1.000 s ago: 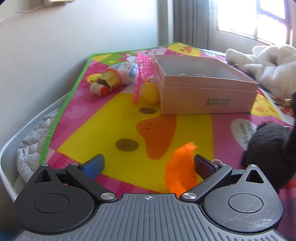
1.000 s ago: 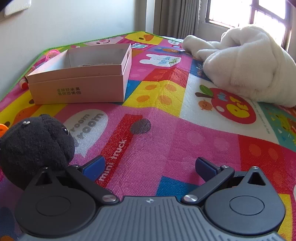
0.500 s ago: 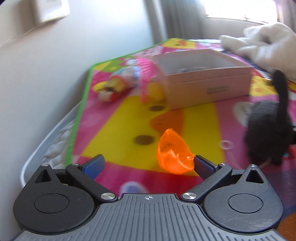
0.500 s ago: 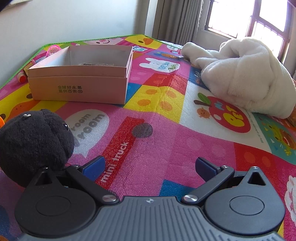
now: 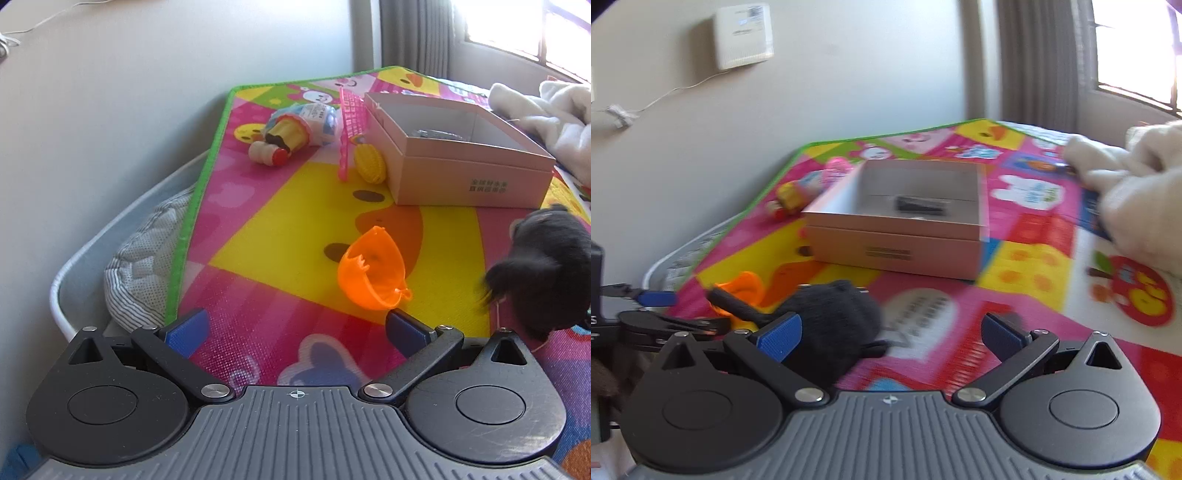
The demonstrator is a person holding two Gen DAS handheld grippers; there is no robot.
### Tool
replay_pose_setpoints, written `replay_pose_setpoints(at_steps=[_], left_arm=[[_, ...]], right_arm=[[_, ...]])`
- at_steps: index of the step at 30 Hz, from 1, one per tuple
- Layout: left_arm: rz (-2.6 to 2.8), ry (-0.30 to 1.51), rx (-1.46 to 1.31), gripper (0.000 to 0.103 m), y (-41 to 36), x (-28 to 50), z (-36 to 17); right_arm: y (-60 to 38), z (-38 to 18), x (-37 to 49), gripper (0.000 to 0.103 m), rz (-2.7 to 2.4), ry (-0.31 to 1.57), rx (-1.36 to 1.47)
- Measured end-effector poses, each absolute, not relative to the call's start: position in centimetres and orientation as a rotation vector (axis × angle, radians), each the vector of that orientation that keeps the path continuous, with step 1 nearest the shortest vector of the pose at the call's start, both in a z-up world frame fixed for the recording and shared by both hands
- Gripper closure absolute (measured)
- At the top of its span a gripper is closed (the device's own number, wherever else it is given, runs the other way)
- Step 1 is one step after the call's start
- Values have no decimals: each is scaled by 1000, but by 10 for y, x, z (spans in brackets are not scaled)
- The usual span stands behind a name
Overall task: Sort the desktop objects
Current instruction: 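Reach the right tool to the black plush while the left holds the orange cup toy, then grasp the black plush with the right tool while the left lifts the orange toy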
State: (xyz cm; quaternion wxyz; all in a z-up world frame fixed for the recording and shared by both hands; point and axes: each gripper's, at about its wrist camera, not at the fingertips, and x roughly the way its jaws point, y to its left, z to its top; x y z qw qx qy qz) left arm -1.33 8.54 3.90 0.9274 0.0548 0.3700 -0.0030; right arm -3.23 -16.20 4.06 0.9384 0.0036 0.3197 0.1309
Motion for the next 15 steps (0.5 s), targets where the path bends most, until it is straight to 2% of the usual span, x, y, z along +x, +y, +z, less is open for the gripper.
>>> replay_pose_setpoints(at_steps=[5, 8, 9, 12, 15], left_arm=[[-15, 763, 116, 0, 85, -15, 41], [-32, 764, 118, 0, 84, -15, 41], [-38, 763, 118, 0, 83, -15, 41], [-44, 762, 121, 0, 83, -13, 40], [-39, 765, 121, 0, 84, -9, 38]], right_arm=[[-134, 23, -16, 2, 306, 666, -11], [-127, 27, -17, 22, 361, 647, -24], [-125, 29, -17, 26, 369, 643, -33], [-121, 30, -12, 25, 380, 642, -35], [-117, 32, -8, 16, 403, 642, -18]])
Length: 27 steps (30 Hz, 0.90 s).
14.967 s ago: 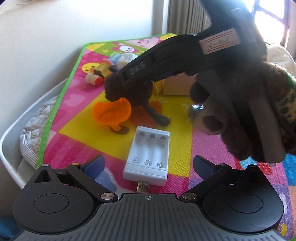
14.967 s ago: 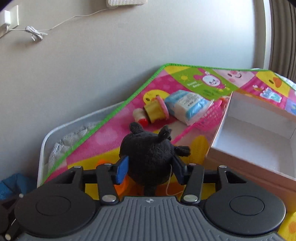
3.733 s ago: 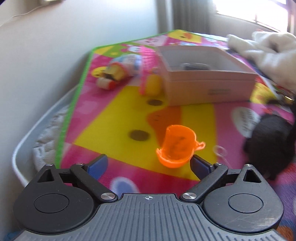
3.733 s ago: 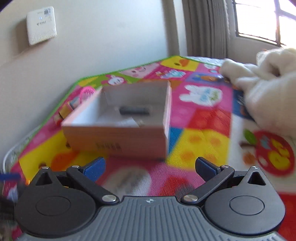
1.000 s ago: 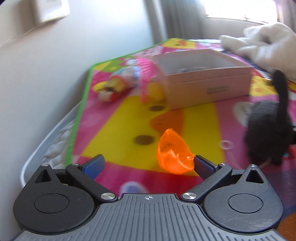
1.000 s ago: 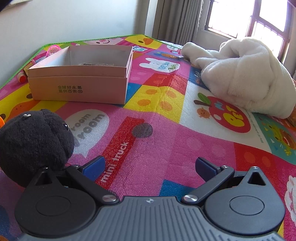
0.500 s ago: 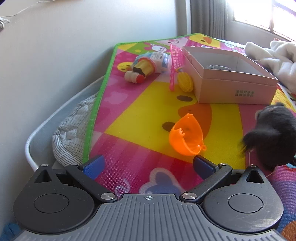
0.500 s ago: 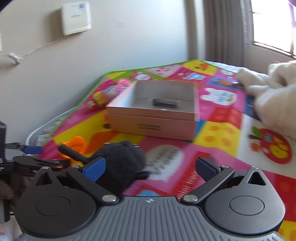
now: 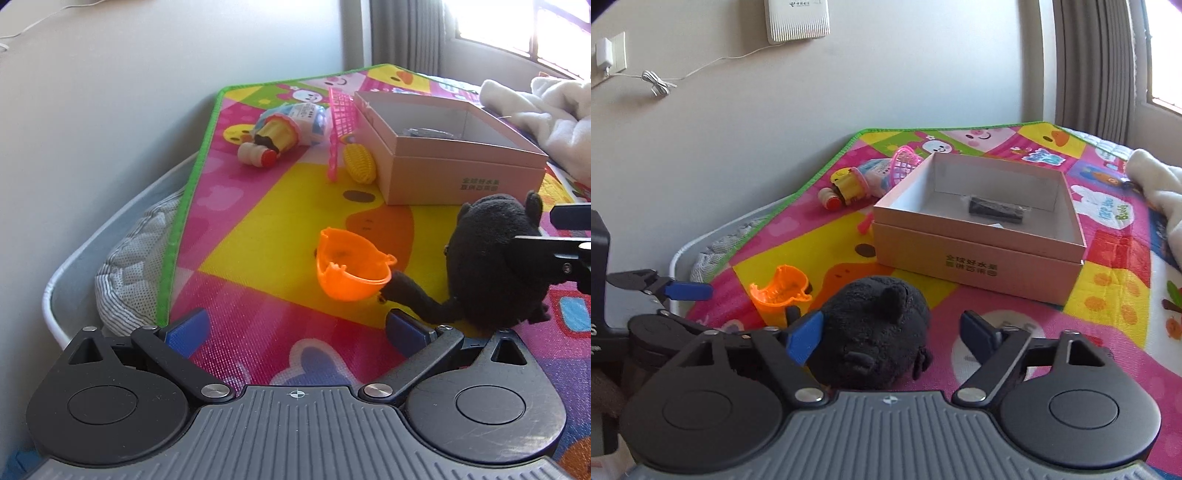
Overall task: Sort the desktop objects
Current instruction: 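Grasp the black plush with the right tool while the left lifts the orange toy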
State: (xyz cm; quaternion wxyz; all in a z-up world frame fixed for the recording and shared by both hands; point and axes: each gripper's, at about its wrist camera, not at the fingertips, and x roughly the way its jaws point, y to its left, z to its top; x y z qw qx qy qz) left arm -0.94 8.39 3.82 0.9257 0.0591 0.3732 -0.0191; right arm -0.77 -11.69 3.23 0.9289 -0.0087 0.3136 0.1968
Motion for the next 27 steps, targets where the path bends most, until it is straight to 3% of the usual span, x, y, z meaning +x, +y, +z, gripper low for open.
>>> replay_pose_setpoints(at_steps=[5, 7, 8, 9, 19, 23, 24, 25, 27], left_arm=[[-38, 767, 127, 0, 84, -6, 38], [-39, 768, 129, 0, 84, -6, 38], [-40, 768, 131, 0, 84, -6, 38], [-42, 767, 133, 0, 84, -5, 38], [-163, 632, 184, 0, 54, -5, 50], [-204, 666, 190, 2, 44, 12, 43], [-210, 674, 203, 10, 41, 14, 41], [-212, 685, 217, 32, 40, 15, 39], [-217, 712, 209, 43, 41, 17, 35]], right_arm=[[-104, 23, 4, 3, 410, 675, -5], [-102, 18, 7, 10, 401, 693, -4], [-101, 16, 8, 28, 414, 711, -14], [-102, 16, 7, 30, 416, 713, -15], [-153, 26, -19, 31, 329, 738, -78], [-160, 26, -22, 26, 336, 729, -69], [-159, 27, -20, 23, 331, 720, -65], [-157, 26, -17, 21, 327, 714, -61], [-155, 25, -9, 18, 325, 716, -36]])
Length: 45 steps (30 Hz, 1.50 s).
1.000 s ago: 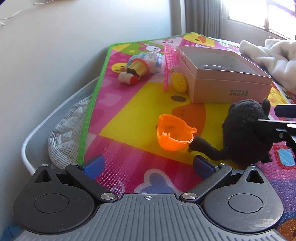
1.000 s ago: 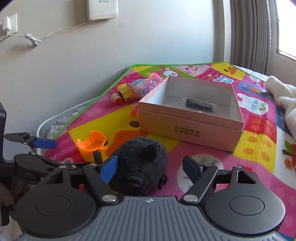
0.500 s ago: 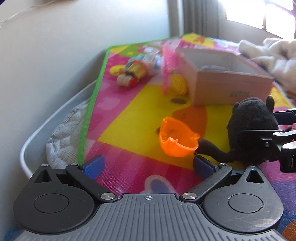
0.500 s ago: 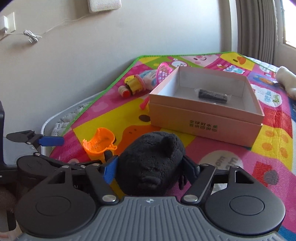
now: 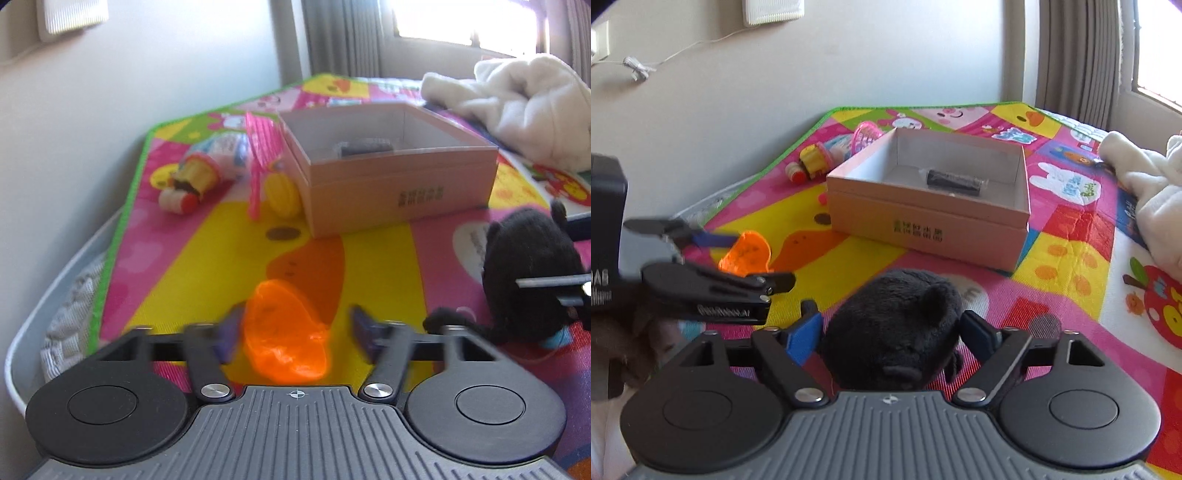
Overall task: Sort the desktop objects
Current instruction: 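Grasp the black plush with the right tool while the left lifts the orange toy, then drop the plush into the pink box with the right tool while the left drops the orange toy in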
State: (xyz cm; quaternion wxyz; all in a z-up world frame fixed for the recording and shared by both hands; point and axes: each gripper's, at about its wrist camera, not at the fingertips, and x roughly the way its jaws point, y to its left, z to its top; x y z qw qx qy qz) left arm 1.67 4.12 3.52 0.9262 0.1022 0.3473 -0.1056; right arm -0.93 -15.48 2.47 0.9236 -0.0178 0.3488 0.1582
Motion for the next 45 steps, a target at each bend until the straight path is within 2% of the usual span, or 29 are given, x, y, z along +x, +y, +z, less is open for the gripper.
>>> replay_pose_setpoints(at_steps=[2, 4, 6, 11, 25, 30, 36, 38, 39, 40, 42, 45], left_arm=[[-220, 716, 189, 50, 44, 14, 36], [-222, 714, 204, 51, 44, 8, 37], [-222, 715, 224, 51, 44, 1, 39], [-246, 712, 204, 51, 45, -20, 48], [-288, 577, 203, 51, 31, -63, 97], [-322, 505, 159, 51, 23, -45, 125], [-320, 313, 135, 53, 2, 14, 183], [-317, 240, 113, 45, -4, 36, 196], [-324, 231, 107, 21, -5, 48, 199], [-322, 246, 106, 4, -6, 60, 198], [-301, 289, 78, 4, 0, 71, 187], [-346, 426, -4, 3, 16, 78, 147]], right_arm=[[-150, 21, -1, 17, 309, 735, -20], [-147, 19, 3, 18, 283, 737, -23], [-146, 22, 3, 34, 263, 733, -33], [-151, 32, -7, 39, 251, 748, -17], [-179, 103, -66, 40, 309, 634, -53], [-197, 140, -48, 40, 300, 536, 3], [-223, 214, 20, 40, 318, 371, 130], [-228, 231, 49, 37, 333, 355, 154], [-228, 235, 65, 32, 329, 358, 152], [-229, 236, 77, 31, 309, 356, 151], [-232, 229, 94, 26, 277, 357, 149], [-236, 201, 107, 24, 269, 376, 157]])
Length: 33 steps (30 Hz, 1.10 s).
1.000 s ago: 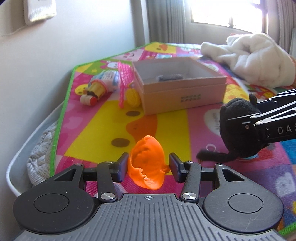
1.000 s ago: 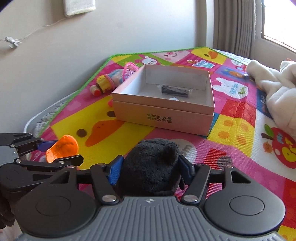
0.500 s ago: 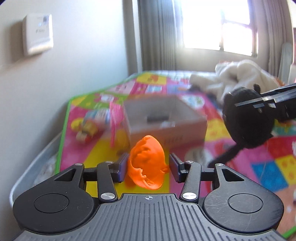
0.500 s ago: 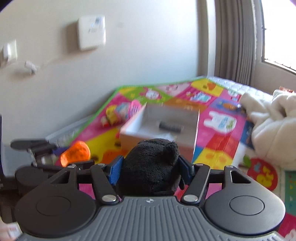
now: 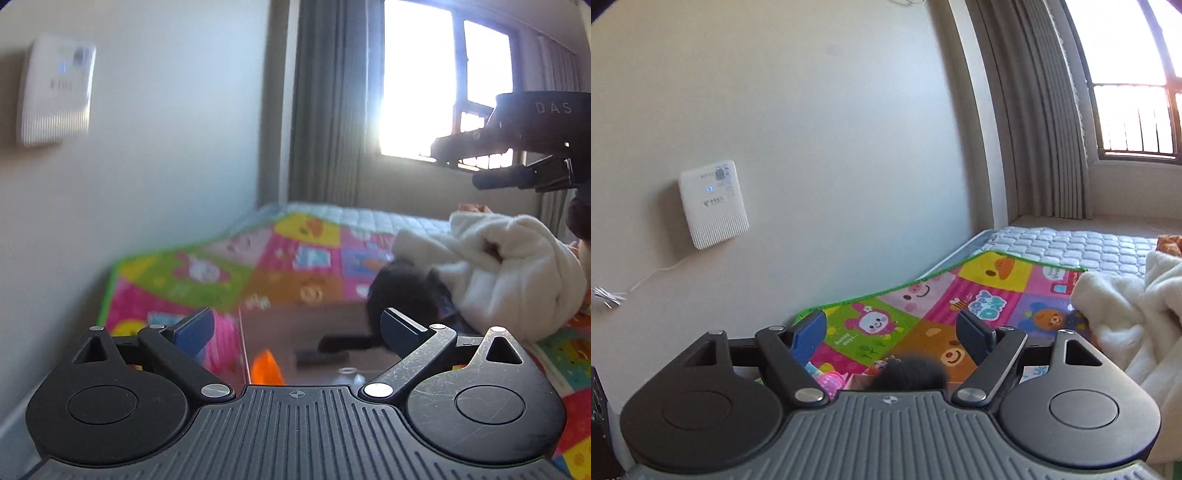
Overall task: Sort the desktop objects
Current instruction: 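Drop the plush into the pink box with the right tool while the left drops the orange toy in, then grasp the pink-and-green pig figurine with the right tool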
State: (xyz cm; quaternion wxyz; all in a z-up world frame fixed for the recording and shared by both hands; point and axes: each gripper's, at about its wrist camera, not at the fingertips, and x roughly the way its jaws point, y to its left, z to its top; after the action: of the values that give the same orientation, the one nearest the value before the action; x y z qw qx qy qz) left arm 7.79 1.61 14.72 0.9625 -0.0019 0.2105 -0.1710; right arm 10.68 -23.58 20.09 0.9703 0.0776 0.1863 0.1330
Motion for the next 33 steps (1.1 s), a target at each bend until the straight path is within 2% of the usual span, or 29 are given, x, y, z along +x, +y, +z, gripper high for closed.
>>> replay_pose_setpoints(at_steps=[5, 9, 10, 11, 12, 14, 17, 18, 19, 23, 25, 33], left_arm=[[-360, 608, -28, 3, 21, 91, 78], [-427, 611, -70, 3, 25, 97, 73], [-426, 599, -65, 3, 26, 96, 75], [-408, 586, -54, 3, 27, 93, 78], [-369, 573, -36, 3, 29, 90, 81], [-246, 552, 10, 1, 38, 85, 88], [-131, 542, 2, 0, 70, 85, 88], [-120, 561, -30, 0, 84, 87, 87], [-114, 580, -64, 0, 96, 89, 85], [-84, 620, -135, 0, 132, 92, 77], [-66, 631, -130, 0, 143, 93, 69], [-63, 681, -163, 0, 161, 82, 60]], right_arm=[[-240, 144, 138, 24, 233, 526, 230], [-213, 123, 163, 25, 261, 604, 158], [-203, 122, 175, 26, 274, 630, 140], [-191, 121, 191, 33, 288, 666, 131], [-180, 118, 212, 43, 300, 713, 137], [-160, 110, 258, 47, 311, 811, 191], [-132, 92, 328, 46, 271, 914, 238], [-126, 84, 350, 39, 243, 943, 238], [-118, 76, 370, 37, 205, 965, 237], [-94, 35, 428, 39, 57, 1149, 286], [-85, 14, 434, 55, 34, 1244, 320], [6, 49, 353, 58, 356, 1161, 49]])
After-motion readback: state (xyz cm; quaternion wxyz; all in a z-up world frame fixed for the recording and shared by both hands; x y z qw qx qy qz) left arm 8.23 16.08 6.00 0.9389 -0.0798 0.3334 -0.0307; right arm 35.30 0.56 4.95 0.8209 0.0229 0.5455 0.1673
